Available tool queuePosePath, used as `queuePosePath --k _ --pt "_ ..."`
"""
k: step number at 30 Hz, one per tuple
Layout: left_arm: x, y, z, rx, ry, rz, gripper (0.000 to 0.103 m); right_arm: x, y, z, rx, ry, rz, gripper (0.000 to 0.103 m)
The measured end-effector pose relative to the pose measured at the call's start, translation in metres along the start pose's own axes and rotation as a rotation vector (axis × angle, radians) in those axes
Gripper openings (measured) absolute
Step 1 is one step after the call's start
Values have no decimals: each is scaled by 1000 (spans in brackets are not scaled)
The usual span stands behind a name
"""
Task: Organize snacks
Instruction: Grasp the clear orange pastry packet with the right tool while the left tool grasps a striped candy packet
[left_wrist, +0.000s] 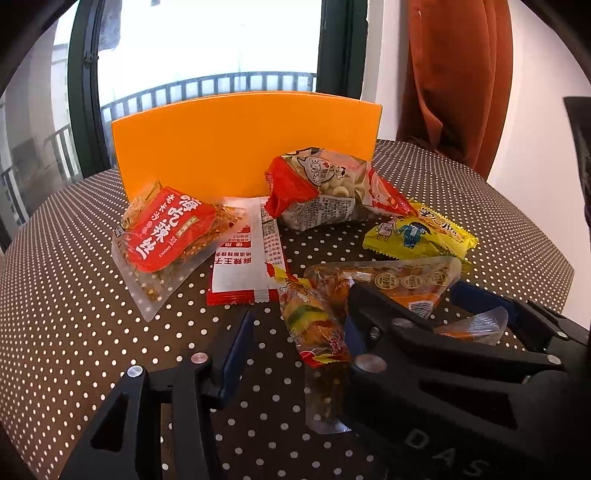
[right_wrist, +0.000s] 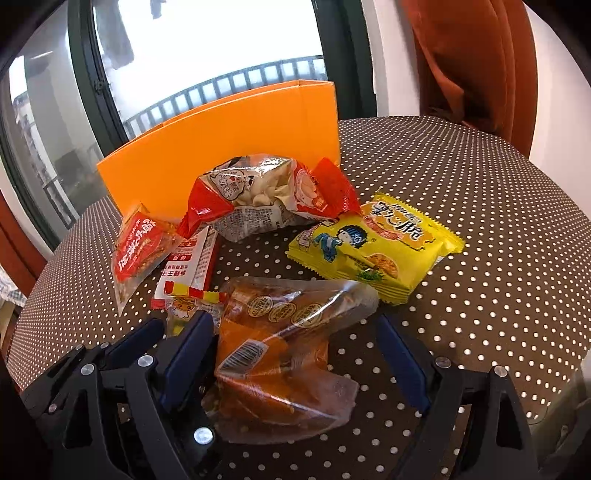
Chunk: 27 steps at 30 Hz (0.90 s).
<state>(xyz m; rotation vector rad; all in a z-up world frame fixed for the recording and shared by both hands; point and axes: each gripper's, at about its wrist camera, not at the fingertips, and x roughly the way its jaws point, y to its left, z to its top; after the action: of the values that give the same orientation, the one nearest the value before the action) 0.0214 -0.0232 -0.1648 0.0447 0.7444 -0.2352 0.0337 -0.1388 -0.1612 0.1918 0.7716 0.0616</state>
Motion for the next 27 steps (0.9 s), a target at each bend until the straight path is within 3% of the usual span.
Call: queuePosePath --k 2,6,9,11,15,27 --pt "3 -3 3 7 9 7 55 5 -5 1 43 25 59 85" --pt "10 -14 8 18 16 15 55 3 -8 0 22 13 78 72" --pt "12 -19 10 19 20 -3 47 1 -14 1 22 5 73 64" --pt "13 -24 11 28 23 -20 39 0 -18 1 29 5 79 63" --pt "13 -30 13 47 23 -18 34 -2 -23 2 29 2 74 62" --pt "-5 -17 17 42 -3 -6 33 -9 -5 7 -5 10 89 62"
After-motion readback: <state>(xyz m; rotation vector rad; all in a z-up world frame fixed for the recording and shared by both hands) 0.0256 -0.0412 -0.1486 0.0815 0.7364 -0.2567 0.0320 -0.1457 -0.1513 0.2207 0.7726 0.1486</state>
